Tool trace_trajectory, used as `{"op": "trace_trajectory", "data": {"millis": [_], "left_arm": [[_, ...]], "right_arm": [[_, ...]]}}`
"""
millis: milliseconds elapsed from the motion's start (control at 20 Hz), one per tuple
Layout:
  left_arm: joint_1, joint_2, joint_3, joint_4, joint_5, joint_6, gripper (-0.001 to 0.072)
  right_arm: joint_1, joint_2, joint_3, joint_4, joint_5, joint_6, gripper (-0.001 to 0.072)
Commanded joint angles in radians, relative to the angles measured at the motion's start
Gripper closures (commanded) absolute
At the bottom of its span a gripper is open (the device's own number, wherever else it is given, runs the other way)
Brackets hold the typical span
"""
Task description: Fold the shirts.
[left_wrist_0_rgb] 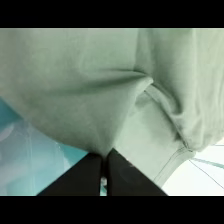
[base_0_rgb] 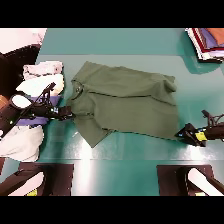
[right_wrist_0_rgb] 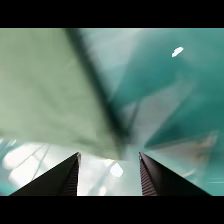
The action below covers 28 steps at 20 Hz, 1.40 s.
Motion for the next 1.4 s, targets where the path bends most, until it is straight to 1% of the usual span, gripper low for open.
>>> {"op": "trace_trajectory", "data": {"millis": [0,50,100,200,250,300,400,550,650,750,900,1000,1100,1250,1350], "left_arm": [[0.0,0.001,0.005,0.004,-0.002,0.0,0.0681],[0.0,0.001,0.005,0.005,-0.004,0.0,0.0681],[0.0,0.001,0.005,0.008,-0.003,0.0,0.0681],[0.0,0.008,0.005,0.013,-0.01,0.0,0.0681],[0.0,0.02,0.006,0.015,-0.009,-0.002,0.0681],[0.0,0.043,0.012,0.024,-0.008,-0.008,0.0682],[0.0,0.108,0.058,0.088,-0.025,-0.061,0.0682],[0.0,0.234,0.232,0.158,-0.114,-0.102,0.0682],[0.0,0.298,0.418,0.162,-0.161,-0.111,0.0682],[0.0,0.327,0.638,0.161,-0.188,-0.135,0.0682],[0.0,0.333,1.01,0.163,-0.189,-0.136,0.0681],[0.0,0.333,1.215,0.167,-0.149,-0.16,0.0682],[0.0,0.333,1.373,0.183,-0.097,-0.163,0.0682],[0.0,0.333,1.456,0.232,-0.035,-0.179,0.0683],[0.0,0.297,1.453,0.247,-0.08,-0.185,0.0683]], "right_arm": [[0.08,-0.073,-0.026,0.037,-0.105,-0.005,0.0283],[0.109,-0.095,-0.007,0.052,-0.126,-0.005,0.0288],[0.14,-0.11,0.016,0.049,-0.138,-0.005,0.0404],[0.192,-0.124,0.058,0.047,-0.137,-0.005,0.0575],[0.211,-0.12,0.079,0.046,-0.137,-0.005,0.0684],[0.226,-0.107,0.097,0.046,-0.138,-0.005,0.069],[0.248,-0.051,0.152,0.047,-0.133,-0.005,0.0691],[0.251,0.079,0.314,0.048,-0.079,-0.005,0.0691],[0.251,0.164,0.478,0.047,-0.051,-0.005,0.0692],[0.251,0.24,0.665,0.046,-0.054,-0.004,0.0692],[0.251,0.306,0.951,0.037,-0.074,-0.004,0.0692],[0.251,0.319,1.143,-0.011,-0.069,-0.002,0.0692],[0.249,0.301,1.32,-0.077,-0.043,0.008,0.0692],[0.249,0.213,1.59,-0.185,0.079,0.042,0.0692],[0.249,0.15,1.698,-0.221,0.145,0.053,0.0693]]}}
